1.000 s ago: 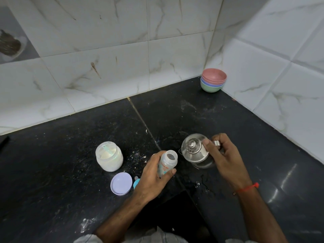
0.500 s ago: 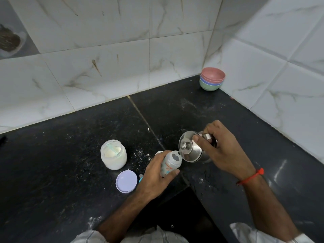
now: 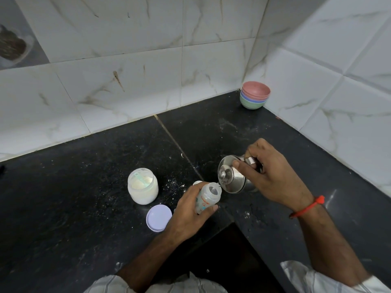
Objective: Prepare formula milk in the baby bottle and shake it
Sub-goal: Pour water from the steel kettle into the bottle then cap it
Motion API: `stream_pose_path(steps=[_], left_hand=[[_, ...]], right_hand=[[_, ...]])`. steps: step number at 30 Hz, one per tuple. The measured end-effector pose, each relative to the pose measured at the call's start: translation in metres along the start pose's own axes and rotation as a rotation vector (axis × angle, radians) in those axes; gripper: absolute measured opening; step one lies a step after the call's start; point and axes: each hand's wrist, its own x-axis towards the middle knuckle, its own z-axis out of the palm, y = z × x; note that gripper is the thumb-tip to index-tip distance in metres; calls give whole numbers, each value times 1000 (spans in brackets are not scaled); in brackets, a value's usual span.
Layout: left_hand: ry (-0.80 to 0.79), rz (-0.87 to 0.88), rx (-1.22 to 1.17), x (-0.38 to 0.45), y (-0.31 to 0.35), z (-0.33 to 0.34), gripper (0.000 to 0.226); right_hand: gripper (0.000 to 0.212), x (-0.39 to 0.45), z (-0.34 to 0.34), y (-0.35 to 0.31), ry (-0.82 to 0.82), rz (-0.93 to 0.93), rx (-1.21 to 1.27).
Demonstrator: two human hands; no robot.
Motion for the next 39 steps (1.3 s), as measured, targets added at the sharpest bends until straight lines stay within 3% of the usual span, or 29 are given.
stream_pose_path(steps=[26,39], left_hand=[[-32,23,-22,-6,-3,2,58],[-39,-14,3,-8,-17,11,58]], right_hand=[[39,1,-14,-17,-44,-35,-88],[31,4,-21,-15,-64,-57,-116]])
